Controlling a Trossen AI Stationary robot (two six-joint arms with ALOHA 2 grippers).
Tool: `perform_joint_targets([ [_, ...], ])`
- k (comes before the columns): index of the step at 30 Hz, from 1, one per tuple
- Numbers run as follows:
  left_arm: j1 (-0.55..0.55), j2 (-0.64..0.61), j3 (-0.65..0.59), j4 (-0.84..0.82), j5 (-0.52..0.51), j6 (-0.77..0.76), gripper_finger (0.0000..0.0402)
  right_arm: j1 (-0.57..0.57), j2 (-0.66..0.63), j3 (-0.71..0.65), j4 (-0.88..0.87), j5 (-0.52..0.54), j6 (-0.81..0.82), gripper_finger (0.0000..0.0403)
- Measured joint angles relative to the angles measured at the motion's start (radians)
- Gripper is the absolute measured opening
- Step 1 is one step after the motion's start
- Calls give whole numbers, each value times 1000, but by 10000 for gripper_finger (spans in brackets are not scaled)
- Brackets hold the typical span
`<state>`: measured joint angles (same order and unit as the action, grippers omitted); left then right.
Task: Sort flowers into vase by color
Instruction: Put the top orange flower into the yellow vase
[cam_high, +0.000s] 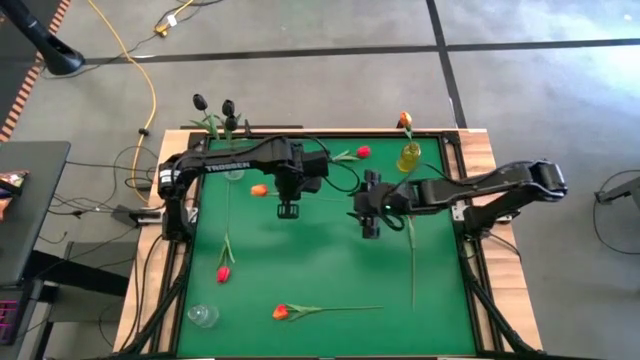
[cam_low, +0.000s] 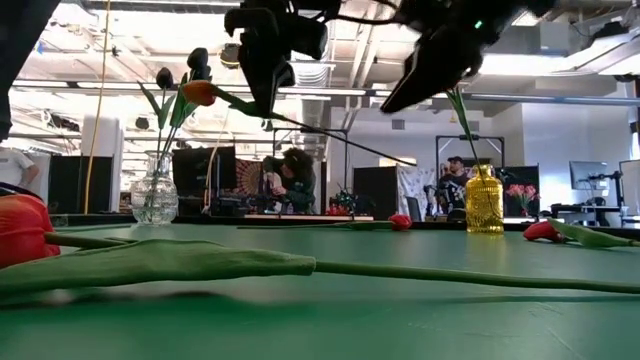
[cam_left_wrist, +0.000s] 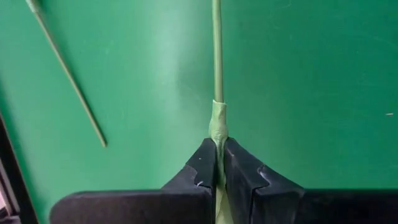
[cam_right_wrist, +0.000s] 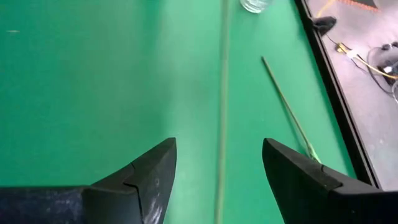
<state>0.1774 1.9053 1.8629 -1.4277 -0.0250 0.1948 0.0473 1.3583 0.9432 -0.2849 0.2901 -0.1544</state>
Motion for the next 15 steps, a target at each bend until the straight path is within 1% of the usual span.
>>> perform_joint_targets([
  [4,-20,0,0,2,-11,-4,2,-32,55,0,62,-3,-3,265],
  [6,-22,0,0,3,-16,-5,2,-38,76,0,79,-22,5,265],
  [8,-23,0,0,4,-16,-12,2,-50,97,0,105,-53,31,265],
  [15,-24,0,0,6,-16,-8,2,-98,165,0,161,-80,110,265],
])
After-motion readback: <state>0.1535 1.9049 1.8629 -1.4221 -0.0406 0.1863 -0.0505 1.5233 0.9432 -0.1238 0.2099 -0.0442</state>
